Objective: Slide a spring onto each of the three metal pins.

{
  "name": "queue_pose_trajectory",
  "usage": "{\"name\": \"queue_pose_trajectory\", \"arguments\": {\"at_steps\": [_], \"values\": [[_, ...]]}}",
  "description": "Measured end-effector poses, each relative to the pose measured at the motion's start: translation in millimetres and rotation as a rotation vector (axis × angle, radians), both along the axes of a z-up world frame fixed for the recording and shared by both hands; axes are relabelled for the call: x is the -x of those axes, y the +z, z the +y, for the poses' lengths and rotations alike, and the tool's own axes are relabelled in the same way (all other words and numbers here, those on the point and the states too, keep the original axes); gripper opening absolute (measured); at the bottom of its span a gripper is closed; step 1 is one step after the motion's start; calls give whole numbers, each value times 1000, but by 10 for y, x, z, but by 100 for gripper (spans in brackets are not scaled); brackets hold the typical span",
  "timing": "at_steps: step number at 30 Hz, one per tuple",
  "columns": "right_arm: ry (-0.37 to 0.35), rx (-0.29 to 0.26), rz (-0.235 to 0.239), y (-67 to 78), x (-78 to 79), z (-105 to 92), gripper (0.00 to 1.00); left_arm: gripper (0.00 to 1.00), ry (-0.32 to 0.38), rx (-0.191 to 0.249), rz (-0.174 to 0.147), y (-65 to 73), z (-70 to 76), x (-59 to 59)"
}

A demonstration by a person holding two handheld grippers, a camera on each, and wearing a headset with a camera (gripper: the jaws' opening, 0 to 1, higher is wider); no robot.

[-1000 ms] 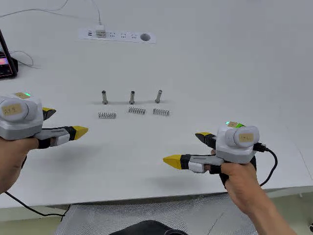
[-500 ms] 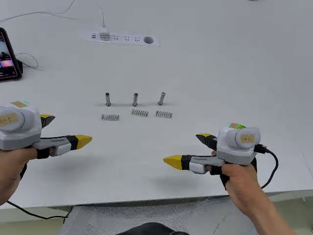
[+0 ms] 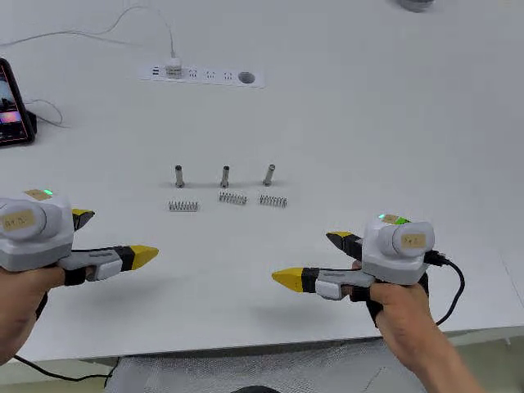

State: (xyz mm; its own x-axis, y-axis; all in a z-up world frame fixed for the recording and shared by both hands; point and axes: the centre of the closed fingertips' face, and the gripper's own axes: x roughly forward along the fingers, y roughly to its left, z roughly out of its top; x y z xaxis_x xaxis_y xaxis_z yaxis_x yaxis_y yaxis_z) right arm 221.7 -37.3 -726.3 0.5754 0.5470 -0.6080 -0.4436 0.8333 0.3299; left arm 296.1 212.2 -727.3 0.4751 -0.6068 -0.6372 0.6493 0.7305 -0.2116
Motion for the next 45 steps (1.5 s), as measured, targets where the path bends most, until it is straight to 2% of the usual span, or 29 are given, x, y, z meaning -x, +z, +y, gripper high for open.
{"name": "queue_pose_trajectory", "arguments": {"at_steps": [11, 22, 33, 37, 45], "values": [[33, 17, 5, -18, 31, 54, 91, 82, -43, -10, -2, 15, -64, -39], [43, 20, 11, -26, 67, 73, 90, 81, -141, -49, -14, 10, -185, -144], [20, 29, 15, -24, 68, -4, 91, 81, -287, -129, -25, -44, -320, -231], [17, 38, 17, -35, 72, -28, 92, 80, -321, -143, -23, -66, -364, -246], [14, 39, -7, -35, 46, -46, 93, 78, -379, -182, -19, -197, -403, -295]]}}
